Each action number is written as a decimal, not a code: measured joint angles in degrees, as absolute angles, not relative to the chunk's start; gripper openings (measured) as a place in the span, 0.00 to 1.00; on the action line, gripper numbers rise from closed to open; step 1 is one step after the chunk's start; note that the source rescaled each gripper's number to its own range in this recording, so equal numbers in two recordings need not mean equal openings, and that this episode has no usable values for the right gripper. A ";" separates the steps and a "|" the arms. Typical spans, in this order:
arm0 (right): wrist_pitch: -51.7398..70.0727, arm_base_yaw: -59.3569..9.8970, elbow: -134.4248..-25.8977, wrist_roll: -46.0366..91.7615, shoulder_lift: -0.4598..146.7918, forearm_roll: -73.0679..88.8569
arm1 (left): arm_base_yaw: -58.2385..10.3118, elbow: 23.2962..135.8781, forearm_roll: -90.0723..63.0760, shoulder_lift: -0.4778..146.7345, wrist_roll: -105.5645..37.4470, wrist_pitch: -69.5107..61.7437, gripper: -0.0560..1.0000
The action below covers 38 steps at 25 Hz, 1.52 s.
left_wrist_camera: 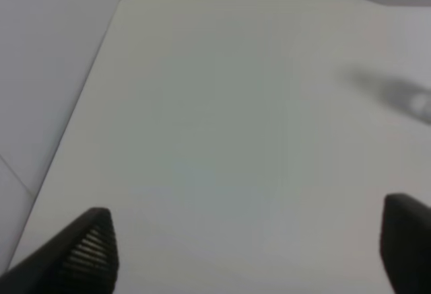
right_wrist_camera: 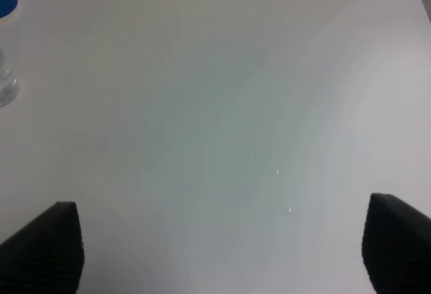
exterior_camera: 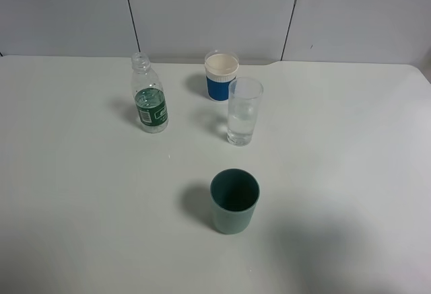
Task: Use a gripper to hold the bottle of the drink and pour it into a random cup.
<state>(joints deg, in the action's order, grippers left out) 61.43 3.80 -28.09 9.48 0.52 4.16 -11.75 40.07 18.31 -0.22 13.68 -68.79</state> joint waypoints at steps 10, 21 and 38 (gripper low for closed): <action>61.43 3.80 -28.09 9.48 0.52 4.16 | -0.42 36.10 9.48 -0.33 5.93 -65.64 0.62; 61.43 3.80 -28.09 9.48 0.52 4.16 | -0.18 29.16 5.88 -0.33 5.28 -60.78 0.62; 61.43 3.80 -28.09 9.48 0.52 4.16 | -0.18 29.16 4.84 -0.33 3.86 -60.73 0.62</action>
<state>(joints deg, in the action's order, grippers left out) 61.43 3.80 -28.09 9.48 0.52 4.16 -0.18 29.16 4.84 -0.33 3.86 -60.73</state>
